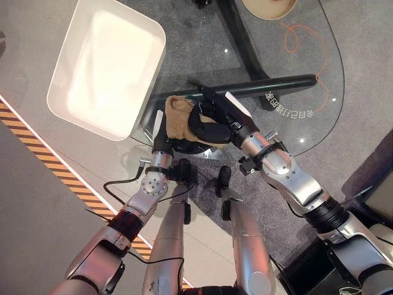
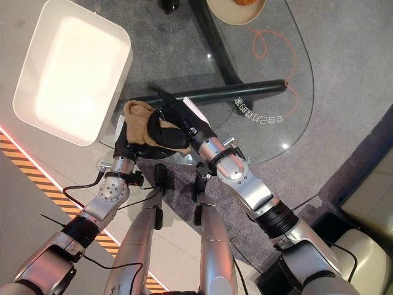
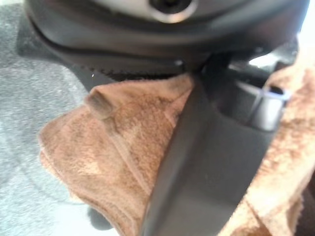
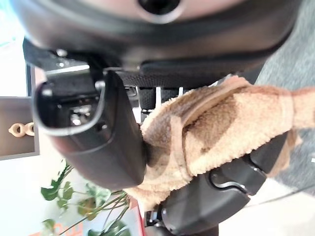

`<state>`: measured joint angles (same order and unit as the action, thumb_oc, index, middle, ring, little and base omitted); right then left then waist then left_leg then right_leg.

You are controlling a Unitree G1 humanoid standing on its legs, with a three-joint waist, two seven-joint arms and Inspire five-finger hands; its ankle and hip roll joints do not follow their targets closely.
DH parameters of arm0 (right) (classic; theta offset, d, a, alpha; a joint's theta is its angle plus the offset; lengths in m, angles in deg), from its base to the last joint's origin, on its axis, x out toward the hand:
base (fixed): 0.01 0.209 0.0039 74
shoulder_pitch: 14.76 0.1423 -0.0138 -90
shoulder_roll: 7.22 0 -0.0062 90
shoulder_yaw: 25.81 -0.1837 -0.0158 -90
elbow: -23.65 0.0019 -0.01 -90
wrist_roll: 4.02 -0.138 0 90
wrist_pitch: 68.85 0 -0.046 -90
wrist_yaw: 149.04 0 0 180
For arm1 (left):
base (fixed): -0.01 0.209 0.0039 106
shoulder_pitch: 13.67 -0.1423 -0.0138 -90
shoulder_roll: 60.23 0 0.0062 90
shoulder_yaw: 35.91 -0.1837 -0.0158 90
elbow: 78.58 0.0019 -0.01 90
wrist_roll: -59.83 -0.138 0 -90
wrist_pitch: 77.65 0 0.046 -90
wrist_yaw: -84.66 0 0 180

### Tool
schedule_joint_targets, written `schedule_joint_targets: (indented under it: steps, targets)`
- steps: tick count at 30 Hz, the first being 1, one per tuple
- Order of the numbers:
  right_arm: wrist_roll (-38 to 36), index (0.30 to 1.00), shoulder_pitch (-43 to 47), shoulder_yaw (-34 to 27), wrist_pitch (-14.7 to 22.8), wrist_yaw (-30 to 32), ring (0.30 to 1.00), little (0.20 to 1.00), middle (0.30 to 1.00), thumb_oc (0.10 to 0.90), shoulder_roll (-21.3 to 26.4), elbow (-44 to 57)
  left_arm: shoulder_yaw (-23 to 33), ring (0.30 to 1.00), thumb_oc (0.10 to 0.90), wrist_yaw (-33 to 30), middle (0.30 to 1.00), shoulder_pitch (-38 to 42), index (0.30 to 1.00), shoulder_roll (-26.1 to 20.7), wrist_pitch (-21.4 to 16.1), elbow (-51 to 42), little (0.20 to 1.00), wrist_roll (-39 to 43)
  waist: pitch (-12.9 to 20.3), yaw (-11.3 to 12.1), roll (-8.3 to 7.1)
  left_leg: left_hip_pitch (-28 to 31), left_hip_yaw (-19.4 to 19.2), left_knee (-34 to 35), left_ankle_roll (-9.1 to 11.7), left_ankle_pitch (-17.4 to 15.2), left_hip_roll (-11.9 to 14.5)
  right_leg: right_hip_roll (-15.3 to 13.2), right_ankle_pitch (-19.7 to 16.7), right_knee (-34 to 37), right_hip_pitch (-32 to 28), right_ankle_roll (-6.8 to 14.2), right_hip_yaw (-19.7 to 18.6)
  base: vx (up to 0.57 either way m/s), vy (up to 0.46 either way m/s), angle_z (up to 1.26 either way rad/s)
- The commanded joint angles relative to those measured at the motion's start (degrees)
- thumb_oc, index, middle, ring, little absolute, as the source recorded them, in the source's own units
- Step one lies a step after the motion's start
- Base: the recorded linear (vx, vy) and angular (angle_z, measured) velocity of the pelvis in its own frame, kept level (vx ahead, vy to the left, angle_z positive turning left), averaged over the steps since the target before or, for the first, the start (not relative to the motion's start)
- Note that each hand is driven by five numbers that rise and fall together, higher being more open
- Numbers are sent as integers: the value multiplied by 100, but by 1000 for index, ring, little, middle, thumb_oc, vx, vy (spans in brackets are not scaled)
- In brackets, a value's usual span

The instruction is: Wipe the table with a cloth and put it in the basket.

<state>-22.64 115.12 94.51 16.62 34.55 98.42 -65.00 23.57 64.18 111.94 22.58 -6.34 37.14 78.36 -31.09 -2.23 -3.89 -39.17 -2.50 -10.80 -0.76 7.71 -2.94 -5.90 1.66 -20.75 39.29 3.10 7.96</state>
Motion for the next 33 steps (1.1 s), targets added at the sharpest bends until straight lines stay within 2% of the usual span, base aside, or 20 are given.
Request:
schedule_joint_targets:
  steps: [1,3,7,11,18,24,29,33]
  targets:
    - [494,900,386,-524,522,41,900,900,900,800,2,1053,-286,300,100,401,300,108,300,383,-801,-1073,200,-343,129,135,38,221,-96,-411,-110,-876,-73,160,-596,522,-2,353,-253,0,0,0]
    - [709,900,274,-613,521,137,900,900,900,800,167,1202,-255,300,100,464,300,-112,300,311,-1129,-1012,200,-405,129,138,31,215,-97,-432,-106,-892,-59,156,-590,501,0,359,-241,0,0,0]
    - [883,900,208,-721,521,245,900,900,900,800,385,1311,-206,300,100,446,300,-278,300,251,-1345,-962,200,-463,129,123,-6,222,-118,-439,-114,-910,-25,169,-580,480,-1,353,-249,4,-3,-2]
    - [1069,900,189,-841,450,473,900,900,900,800,596,1351,-106,300,100,364,300,-397,300,179,-1432,-934,200,-459,129,116,-27,249,-133,-426,-123,-929,3,189,-558,468,-15,344,-257,0,0,0]
    - [1167,900,86,-1062,507,753,900,900,900,800,692,1419,64,300,100,240,300,-488,300,63,-1502,-855,200,-454,129,96,-68,252,-131,-442,-117,-962,45,229,-530,416,-4,354,-279,0,0,0]
    - [1002,900,-22,-1191,588,792,900,900,900,800,768,1457,206,300,100,172,300,-519,300,-21,-1551,-823,200,-465,129,74,-88,239,-140,-477,-118,-994,63,249,-505,380,12,350,-301,0,0,0]
    - [863,900,-183,-1249,624,734,900,900,900,800,759,1454,500,300,100,-264,300,-607,300,-107,-1847,-946,200,-564,129,96,-77,282,-124,-453,-110,-1007,76,254,-461,358,-10,341,-308,14,-6,-5]
    - [861,900,-346,-1307,579,693,900,900,900,800,675,1439,808,300,100,-716,300,-623,300,-244,-1928,-1281,200,-807,129,128,-46,299,-99,-441,-94,-1005,54,231,-427,379,-48,322,-282,1,-3,-1]
